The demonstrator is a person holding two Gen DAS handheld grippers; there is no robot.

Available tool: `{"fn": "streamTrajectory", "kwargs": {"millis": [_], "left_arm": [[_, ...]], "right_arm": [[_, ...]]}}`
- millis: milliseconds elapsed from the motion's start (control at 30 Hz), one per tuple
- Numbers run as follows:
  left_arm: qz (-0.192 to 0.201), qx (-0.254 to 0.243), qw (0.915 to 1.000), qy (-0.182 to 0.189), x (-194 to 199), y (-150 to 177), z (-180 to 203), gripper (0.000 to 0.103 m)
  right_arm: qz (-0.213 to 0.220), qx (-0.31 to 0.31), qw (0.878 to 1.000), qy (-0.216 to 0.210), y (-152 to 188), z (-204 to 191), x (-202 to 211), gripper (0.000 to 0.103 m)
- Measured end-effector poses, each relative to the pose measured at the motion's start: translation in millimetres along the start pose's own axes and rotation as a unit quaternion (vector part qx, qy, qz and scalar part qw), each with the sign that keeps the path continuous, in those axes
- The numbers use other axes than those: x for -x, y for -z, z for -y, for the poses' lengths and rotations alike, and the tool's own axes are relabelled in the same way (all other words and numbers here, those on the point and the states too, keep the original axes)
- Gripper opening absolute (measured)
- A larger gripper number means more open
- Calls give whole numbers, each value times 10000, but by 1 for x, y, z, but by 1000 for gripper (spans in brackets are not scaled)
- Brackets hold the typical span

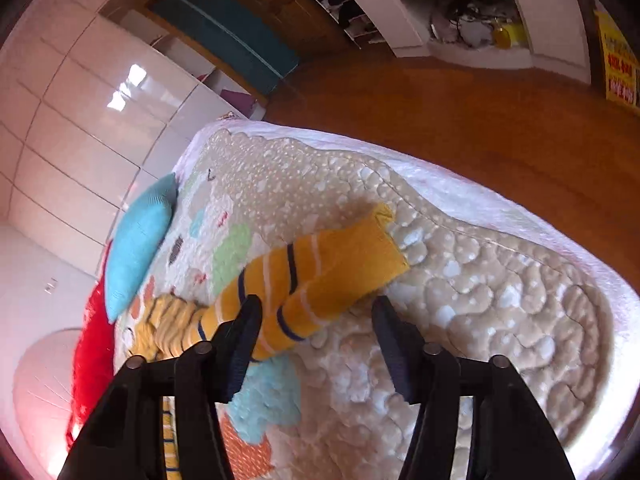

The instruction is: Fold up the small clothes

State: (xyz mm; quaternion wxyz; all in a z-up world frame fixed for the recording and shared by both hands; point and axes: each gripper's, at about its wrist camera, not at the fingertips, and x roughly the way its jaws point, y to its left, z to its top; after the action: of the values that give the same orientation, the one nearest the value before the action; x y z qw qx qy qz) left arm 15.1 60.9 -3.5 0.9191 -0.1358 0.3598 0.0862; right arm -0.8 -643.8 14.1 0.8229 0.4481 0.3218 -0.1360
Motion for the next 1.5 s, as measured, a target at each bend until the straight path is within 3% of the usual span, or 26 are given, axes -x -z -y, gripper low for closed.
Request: {"fn": "streamTrajectory", "kwargs": {"millis": [33, 133, 400, 433, 467, 500, 533, 767, 800, 867, 900, 1033, 1233, 1300, 1367, 1400, 1433, 1500], "left_arm": [[9, 7, 10000, 11, 0, 0, 0, 91], [26, 39, 10000, 69, 1, 1, -2, 91], [-54, 16, 9999, 89, -1, -1, -1, 92], [-64, 10, 9999, 89, -1, -1, -1, 93], [-69, 13, 9999, 97, -1, -1, -2, 93], [-68, 21, 9999, 101, -1, -1, -2, 93], [-70, 29, 9999, 111, -1, 0, -1, 93], [-45, 32, 9999, 120, -1, 0, -2, 93], [-38, 25, 9999, 110, -1, 0, -1, 93], [-13, 19, 9999, 106, 0, 1, -1, 93], [2, 25, 9999, 118, 0, 1, -2, 93], [29, 61, 9998, 173, 1, 0, -4, 93], [-23, 23, 9999, 121, 0, 0, -2, 93], [-29, 23, 9999, 137, -1, 0, -2, 93], [-27, 34, 9999, 164, -1, -1, -2, 93], [-27, 40, 9998, 174, -1, -1, -3, 93], [-29, 41, 9998, 176, -1, -1, -3, 94], [-42, 29, 9998, 168, -2, -1, -2, 94]], "right_arm": [[-43, -69, 9999, -90, -4, -1, -2, 11], [73, 70, 9999, -138, -10, -24, 11, 2], [686, 910, 9928, -378, -16, -123, 113, 3], [732, 907, 9926, -353, -16, -126, 120, 8], [609, 952, 9930, -336, -17, -127, 119, 21], [359, 997, 9940, -259, -15, -126, 111, 64], [181, 984, 9949, -115, -12, -119, 100, 83], [-68, 197, 9981, 582, 6, -37, 20, 83], [-107, 105, 9971, 747, 7, -30, 7, 80], [-144, -123, 9981, 592, 8, -17, -13, 47], [-178, -169, 9987, 441, 7, -15, -18, 12], [-56, 188, 9996, 194, 3, -43, 1, 9], [155, 315, 9909, -1301, -11, -136, 101, 8], [338, 152, 9863, -1610, -20, -158, 133, 8], [476, -78, 9872, -1521, -27, -169, 149, 11], [521, -204, 9908, -1231, -29, -169, 149, 16], [548, -316, 9939, -907, -32, -165, 146, 38], [576, -339, 9968, -449, -39, -148, 130, 68]]}}
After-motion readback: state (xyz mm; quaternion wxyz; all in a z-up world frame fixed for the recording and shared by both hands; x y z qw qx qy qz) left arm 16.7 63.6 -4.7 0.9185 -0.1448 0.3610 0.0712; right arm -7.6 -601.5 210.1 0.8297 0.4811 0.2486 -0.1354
